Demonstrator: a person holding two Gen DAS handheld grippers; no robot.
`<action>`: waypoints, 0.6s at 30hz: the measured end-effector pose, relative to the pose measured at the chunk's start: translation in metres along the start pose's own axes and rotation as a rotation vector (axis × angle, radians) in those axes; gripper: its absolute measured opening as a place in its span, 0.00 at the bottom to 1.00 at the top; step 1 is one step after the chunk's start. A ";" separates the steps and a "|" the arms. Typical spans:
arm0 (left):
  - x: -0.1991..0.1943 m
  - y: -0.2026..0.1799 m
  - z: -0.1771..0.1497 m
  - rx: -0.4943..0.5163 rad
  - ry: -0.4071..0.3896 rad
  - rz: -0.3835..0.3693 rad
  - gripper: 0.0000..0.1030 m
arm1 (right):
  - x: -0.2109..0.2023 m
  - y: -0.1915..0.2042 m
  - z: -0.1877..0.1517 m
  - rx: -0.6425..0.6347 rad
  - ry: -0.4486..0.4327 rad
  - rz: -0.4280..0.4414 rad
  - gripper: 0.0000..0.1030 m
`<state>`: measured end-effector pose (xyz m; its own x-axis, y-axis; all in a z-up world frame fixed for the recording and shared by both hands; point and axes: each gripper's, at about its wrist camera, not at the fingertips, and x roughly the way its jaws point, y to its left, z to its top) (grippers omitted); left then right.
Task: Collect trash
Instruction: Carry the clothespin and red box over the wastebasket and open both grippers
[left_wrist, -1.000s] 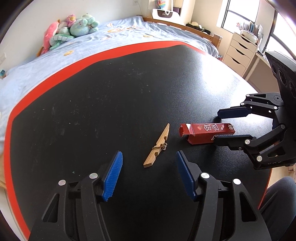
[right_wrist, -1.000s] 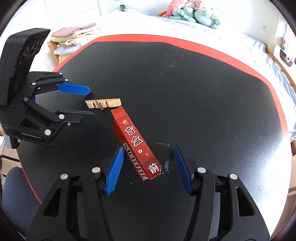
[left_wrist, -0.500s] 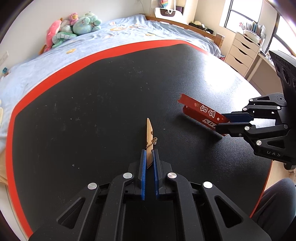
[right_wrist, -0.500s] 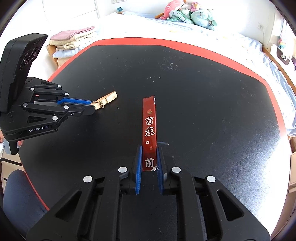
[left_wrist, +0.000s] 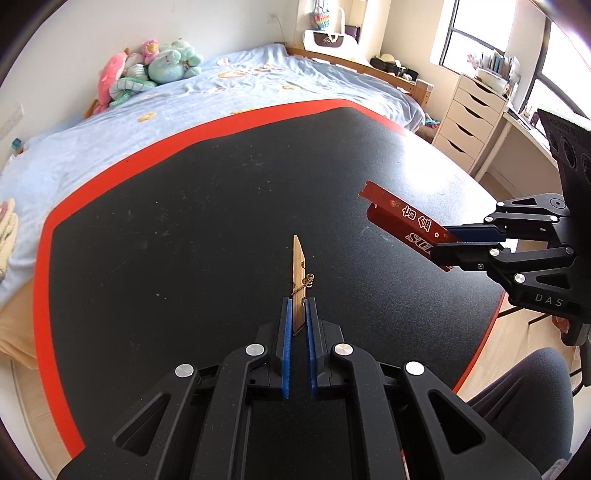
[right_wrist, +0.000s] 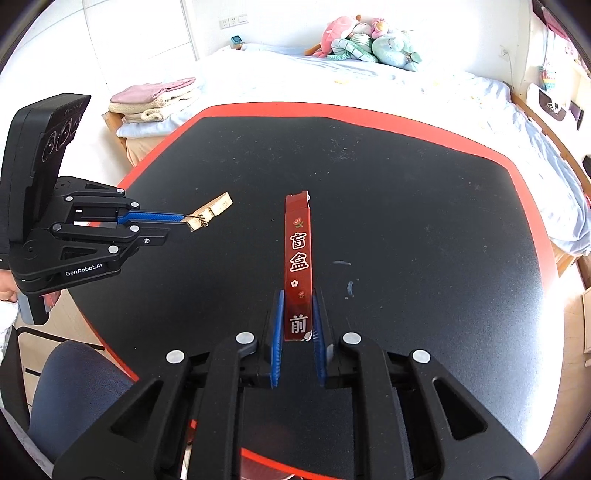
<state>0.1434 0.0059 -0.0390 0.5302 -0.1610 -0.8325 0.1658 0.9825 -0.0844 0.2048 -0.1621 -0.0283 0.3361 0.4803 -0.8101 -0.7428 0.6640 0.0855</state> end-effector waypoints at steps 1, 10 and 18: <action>-0.005 -0.004 -0.002 0.003 -0.003 0.000 0.07 | -0.007 0.002 -0.003 0.005 -0.005 0.002 0.14; -0.046 -0.036 -0.025 0.020 -0.026 -0.012 0.07 | -0.058 0.029 -0.036 0.020 -0.037 0.005 0.14; -0.070 -0.064 -0.054 0.037 -0.034 -0.037 0.07 | -0.093 0.048 -0.074 0.022 -0.038 -0.003 0.14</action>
<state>0.0507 -0.0404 -0.0047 0.5511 -0.2005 -0.8100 0.2157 0.9720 -0.0938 0.0953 -0.2173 0.0087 0.3606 0.4994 -0.7878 -0.7288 0.6780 0.0961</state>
